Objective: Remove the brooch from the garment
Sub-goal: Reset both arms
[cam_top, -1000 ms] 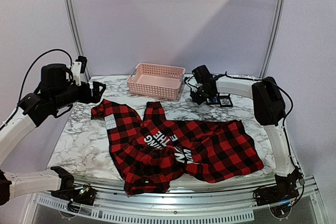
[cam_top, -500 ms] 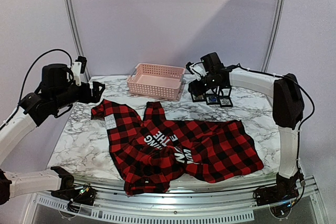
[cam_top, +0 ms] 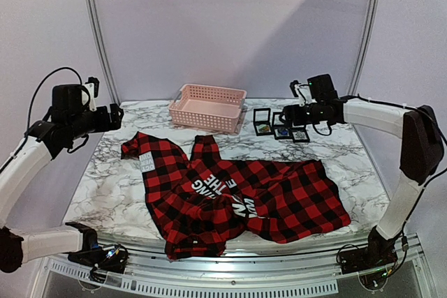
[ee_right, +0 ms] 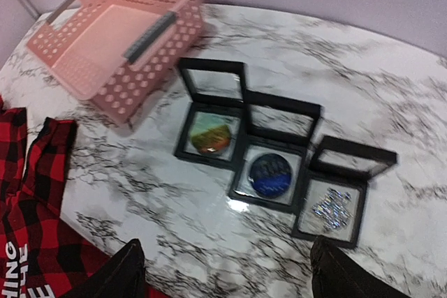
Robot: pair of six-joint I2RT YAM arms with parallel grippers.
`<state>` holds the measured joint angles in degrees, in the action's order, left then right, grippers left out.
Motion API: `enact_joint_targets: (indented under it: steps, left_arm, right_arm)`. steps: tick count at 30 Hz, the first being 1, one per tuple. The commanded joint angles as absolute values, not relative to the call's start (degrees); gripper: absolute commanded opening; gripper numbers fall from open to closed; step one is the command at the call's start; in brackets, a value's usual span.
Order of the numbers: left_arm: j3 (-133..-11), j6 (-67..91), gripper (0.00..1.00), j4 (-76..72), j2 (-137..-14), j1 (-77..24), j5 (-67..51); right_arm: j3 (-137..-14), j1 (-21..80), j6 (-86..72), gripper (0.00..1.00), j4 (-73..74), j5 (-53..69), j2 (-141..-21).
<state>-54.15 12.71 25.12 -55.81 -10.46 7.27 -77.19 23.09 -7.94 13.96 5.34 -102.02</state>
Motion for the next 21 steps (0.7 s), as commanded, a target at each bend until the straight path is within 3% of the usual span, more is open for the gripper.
enact_joint_targets:
  steps: [1,7,15,21]
  left_arm:
    - [-52.75,15.81,1.0,23.77,-56.64,-5.07,3.62]
    - [-51.37,16.3,1.0,20.64,-54.0,-1.76,3.45]
    - [-48.25,15.9,1.0,16.37,-47.12,-2.02,9.86]
    - [-41.44,24.77,1.0,10.7,-42.43,-2.56,9.7]
  right_arm:
    - [-69.85,17.36,-12.3,0.8,9.98,6.51,-93.87]
    - [-56.87,10.34,-14.84,0.81,4.01,4.35,-81.49]
    - [-37.48,9.59,-15.47,0.83,-13.83,-0.98,-64.64]
    - [-26.01,9.54,-16.46,0.83,-25.43,-0.73,-57.53]
